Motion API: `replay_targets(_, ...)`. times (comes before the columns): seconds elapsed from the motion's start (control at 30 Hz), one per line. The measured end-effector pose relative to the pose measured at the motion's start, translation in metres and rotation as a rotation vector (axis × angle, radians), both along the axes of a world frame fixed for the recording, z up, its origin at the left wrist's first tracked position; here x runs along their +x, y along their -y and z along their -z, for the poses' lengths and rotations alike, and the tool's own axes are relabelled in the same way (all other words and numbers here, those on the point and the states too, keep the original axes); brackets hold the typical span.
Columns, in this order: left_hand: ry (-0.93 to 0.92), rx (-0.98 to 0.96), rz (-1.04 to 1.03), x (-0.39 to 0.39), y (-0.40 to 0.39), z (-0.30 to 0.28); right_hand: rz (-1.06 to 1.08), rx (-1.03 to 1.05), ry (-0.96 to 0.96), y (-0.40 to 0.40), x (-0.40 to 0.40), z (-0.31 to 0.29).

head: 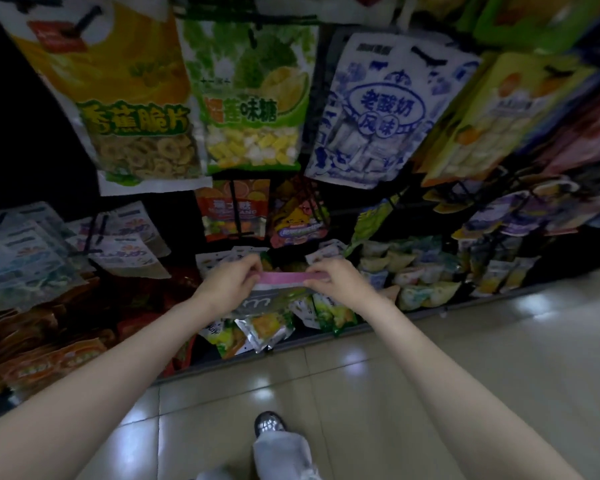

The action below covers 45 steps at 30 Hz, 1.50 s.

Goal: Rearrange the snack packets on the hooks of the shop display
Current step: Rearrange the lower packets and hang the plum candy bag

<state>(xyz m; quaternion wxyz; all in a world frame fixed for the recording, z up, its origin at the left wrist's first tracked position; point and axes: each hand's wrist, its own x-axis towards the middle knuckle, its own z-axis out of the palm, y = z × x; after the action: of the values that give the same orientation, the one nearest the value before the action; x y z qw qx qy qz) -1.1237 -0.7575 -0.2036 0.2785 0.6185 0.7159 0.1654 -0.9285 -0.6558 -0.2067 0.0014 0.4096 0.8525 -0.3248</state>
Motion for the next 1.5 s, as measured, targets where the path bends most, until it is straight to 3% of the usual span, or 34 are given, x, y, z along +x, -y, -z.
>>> replay_targets(0.23,0.041,0.043,0.05,0.068,-0.049,-0.023,0.342,-0.095,-0.252,-0.02,0.058,-0.002)
replay_targets(0.37,0.043,0.055,-0.018,0.119,-0.085,-0.019,0.296,-0.185,-0.335,-0.065,0.103,0.0)
replay_targets(0.5,0.105,0.055,-0.135,0.178,-0.134,0.004,0.138,-0.278,-0.224,-0.117,0.159,0.011)
replay_targets(0.77,0.282,0.076,-0.296,0.318,-0.247,0.02,0.428,-0.408,-0.384,-0.225,0.289,0.024)
replay_targets(0.93,0.333,0.037,-0.376,0.336,-0.306,0.034,0.383,-0.371,-0.388,-0.281,0.308,0.037)
replay_targets(1.13,0.348,0.139,-0.459,0.342,-0.361,0.032,0.411,-0.188,-0.404,-0.336,0.303,0.037)
replay_targets(1.23,0.477,0.141,-0.518,0.34,-0.372,0.032,0.351,-0.143,-0.431,-0.352,0.298,0.042)
replay_targets(1.37,0.377,0.148,-0.542,0.338,-0.376,0.036,0.333,-0.166,-0.439,-0.362,0.292,0.051)
replay_targets(1.5,0.457,0.165,-0.61,0.337,-0.379,0.041,0.303,-0.168,-0.461,-0.36,0.289,0.052)
